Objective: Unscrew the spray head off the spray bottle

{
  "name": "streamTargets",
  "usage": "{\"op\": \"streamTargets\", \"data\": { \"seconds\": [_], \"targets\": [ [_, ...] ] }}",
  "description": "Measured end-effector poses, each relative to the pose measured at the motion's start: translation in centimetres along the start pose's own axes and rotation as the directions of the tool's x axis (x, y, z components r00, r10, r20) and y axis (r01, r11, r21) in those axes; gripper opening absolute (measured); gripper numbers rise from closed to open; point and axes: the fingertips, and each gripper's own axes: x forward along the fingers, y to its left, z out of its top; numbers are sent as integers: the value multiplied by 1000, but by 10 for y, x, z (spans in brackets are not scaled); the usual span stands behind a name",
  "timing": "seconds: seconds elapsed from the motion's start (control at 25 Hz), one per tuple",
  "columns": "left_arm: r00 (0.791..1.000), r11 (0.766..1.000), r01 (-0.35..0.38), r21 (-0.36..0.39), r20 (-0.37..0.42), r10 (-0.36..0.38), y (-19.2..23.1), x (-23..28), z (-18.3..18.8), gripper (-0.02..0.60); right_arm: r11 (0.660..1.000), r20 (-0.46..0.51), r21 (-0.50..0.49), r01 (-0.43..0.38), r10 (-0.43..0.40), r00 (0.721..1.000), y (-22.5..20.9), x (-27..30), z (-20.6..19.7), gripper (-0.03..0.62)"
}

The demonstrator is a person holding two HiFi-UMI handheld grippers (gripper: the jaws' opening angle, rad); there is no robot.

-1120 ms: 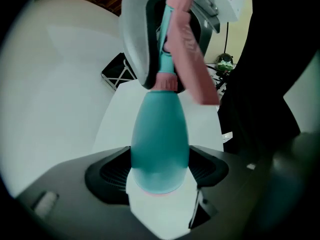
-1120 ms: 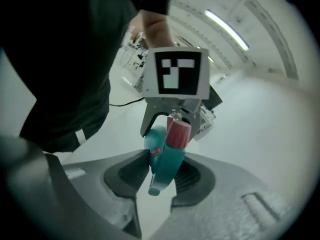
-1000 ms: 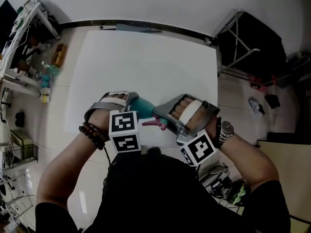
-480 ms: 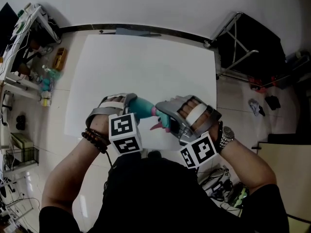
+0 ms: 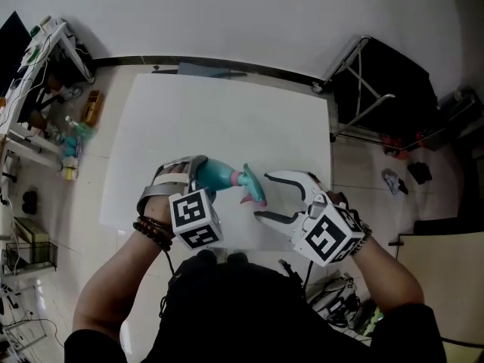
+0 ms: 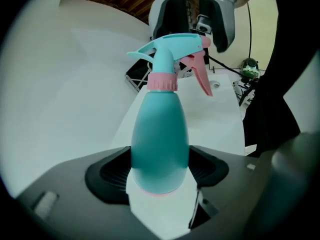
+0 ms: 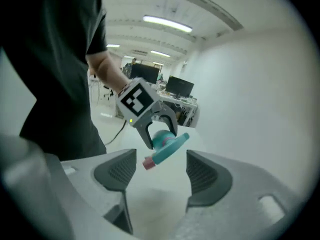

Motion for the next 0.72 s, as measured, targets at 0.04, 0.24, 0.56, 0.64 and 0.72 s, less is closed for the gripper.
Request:
{"op": "streamTargets", "data": {
  "seconds": [0.04,0.24,0.56,0.64,0.72],
  "targets": [
    [1000,1000,-14,8,-10,14,2,0,-1,382,995,46,94,-34,30,998,-2,-4,6,295],
    [999,999,-41,26,-24,41,5,-1,1,382,931,130,360,-58,12,991,-28,2,22,295],
    [995,993,-71,94,-65,77,9,-5,4,382,892,-25,451,-34,51,998,-29,40,5,290],
    [991,988,-97,122,-79,107,13,-6,3,382,833,-23,552,-50,75,997,-29,44,3,286],
    [987,982,-119,145,-86,132,15,-7,2,382,757,0,650,-72,95,995,-29,46,4,274]
  ]
}}
